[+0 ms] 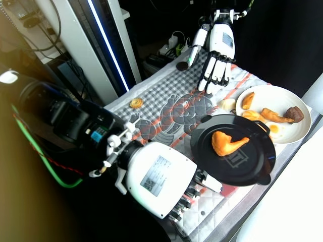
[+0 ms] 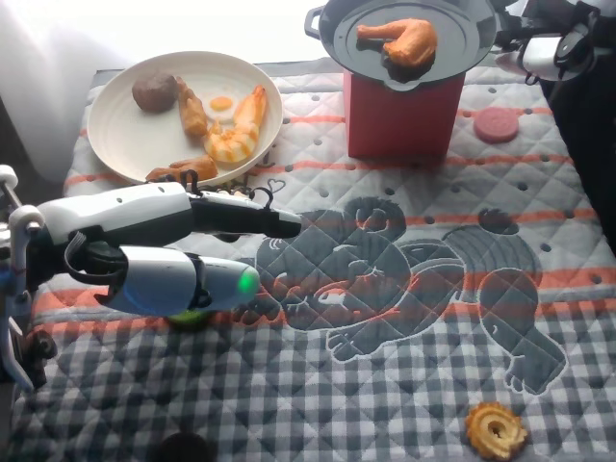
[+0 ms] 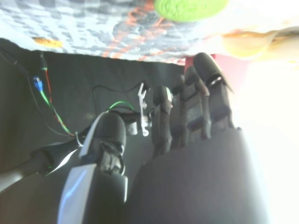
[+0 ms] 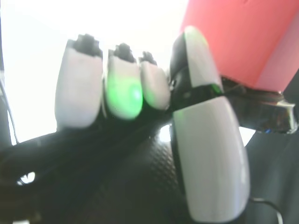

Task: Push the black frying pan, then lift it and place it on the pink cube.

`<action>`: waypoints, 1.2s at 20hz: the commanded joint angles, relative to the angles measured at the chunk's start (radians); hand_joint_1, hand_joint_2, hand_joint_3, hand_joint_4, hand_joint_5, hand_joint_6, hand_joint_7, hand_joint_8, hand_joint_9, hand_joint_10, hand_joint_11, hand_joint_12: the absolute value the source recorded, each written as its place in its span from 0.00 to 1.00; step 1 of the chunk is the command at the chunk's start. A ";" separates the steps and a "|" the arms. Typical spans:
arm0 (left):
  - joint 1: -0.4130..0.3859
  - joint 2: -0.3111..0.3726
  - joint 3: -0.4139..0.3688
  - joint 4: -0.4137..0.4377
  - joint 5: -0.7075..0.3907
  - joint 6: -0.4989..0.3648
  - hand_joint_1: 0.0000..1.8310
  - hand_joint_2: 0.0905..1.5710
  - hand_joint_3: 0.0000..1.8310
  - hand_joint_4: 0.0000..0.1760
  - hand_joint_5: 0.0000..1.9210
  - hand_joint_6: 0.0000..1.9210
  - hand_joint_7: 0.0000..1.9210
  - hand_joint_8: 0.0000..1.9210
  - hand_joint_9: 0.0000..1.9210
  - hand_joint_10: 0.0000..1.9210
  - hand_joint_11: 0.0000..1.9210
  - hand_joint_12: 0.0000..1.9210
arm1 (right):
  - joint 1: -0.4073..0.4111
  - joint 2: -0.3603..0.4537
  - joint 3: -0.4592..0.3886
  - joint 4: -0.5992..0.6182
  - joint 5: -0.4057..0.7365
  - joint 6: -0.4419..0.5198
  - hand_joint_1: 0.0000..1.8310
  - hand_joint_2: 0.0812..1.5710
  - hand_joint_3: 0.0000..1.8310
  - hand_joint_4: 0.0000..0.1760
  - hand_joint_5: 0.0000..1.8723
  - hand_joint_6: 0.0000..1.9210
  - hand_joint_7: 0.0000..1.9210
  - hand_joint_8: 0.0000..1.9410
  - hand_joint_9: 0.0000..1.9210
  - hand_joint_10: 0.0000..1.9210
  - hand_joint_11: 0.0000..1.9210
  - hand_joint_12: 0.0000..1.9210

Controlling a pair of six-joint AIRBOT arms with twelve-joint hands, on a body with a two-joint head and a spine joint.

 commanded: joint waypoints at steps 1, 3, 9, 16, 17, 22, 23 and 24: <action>-0.005 -0.001 0.002 -0.023 -0.112 -0.004 0.21 0.88 0.00 0.22 0.18 0.00 0.14 0.00 0.12 0.00 0.00 0.42 | 0.018 -0.002 0.008 -0.016 0.100 -0.002 0.68 0.80 0.00 0.28 0.50 1.00 0.61 1.00 0.68 1.00 0.71 1.00; -0.003 0.000 0.003 -0.027 -0.113 -0.004 0.21 0.89 0.00 0.18 0.19 0.00 0.14 0.00 0.12 0.00 0.00 0.44 | 0.018 -0.001 0.001 -0.016 0.095 -0.026 0.59 0.85 0.01 0.00 0.25 0.84 0.36 0.85 0.36 0.88 0.40 1.00; 0.000 0.000 0.003 -0.036 -0.112 -0.005 0.17 0.90 0.00 0.54 0.12 0.00 0.13 0.00 0.11 0.00 0.00 0.53 | 0.018 0.016 -0.029 -0.017 0.078 -0.051 0.50 0.80 0.00 0.15 0.12 0.09 0.14 0.07 0.03 0.42 0.00 0.73; 0.005 0.003 0.000 -0.046 -0.116 -0.005 0.18 0.90 0.00 0.47 0.12 0.00 0.13 0.00 0.11 0.00 0.00 0.51 | 0.018 0.076 -0.096 -0.016 0.079 -0.122 0.45 0.77 0.00 0.79 0.02 0.00 0.00 0.00 0.00 0.00 0.00 0.02; 0.005 0.003 0.000 -0.047 -0.117 -0.005 0.19 0.90 0.00 0.46 0.13 0.00 0.13 0.00 0.11 0.00 0.00 0.54 | 0.018 0.076 -0.106 -0.016 0.081 -0.130 0.44 0.76 0.00 0.80 0.00 0.00 0.00 0.00 0.00 0.00 0.00 0.00; 0.018 0.013 -0.006 -0.065 -0.127 -0.005 0.19 0.89 0.00 0.50 0.12 0.00 0.11 0.00 0.09 0.00 0.00 0.48 | 0.017 0.202 -0.264 -0.057 0.204 -0.180 0.36 0.74 0.00 0.82 0.00 0.00 0.00 0.00 0.00 0.00 0.00 0.00; 0.021 0.016 -0.007 -0.070 -0.128 -0.005 0.18 0.89 0.00 0.47 0.13 0.00 0.11 0.00 0.09 0.00 0.00 0.49 | 0.017 0.219 -0.284 -0.070 0.219 -0.180 0.34 0.73 0.00 0.80 0.00 0.00 0.00 0.00 0.00 0.00 0.00 0.00; 0.030 0.022 -0.010 -0.078 -0.134 -0.005 0.17 0.89 0.00 0.47 0.13 0.00 0.11 0.00 0.09 0.00 0.00 0.49 | 0.016 0.251 -0.324 -0.096 0.256 -0.180 0.33 0.72 0.00 0.79 0.00 0.00 0.00 0.00 0.00 0.00 0.00 0.00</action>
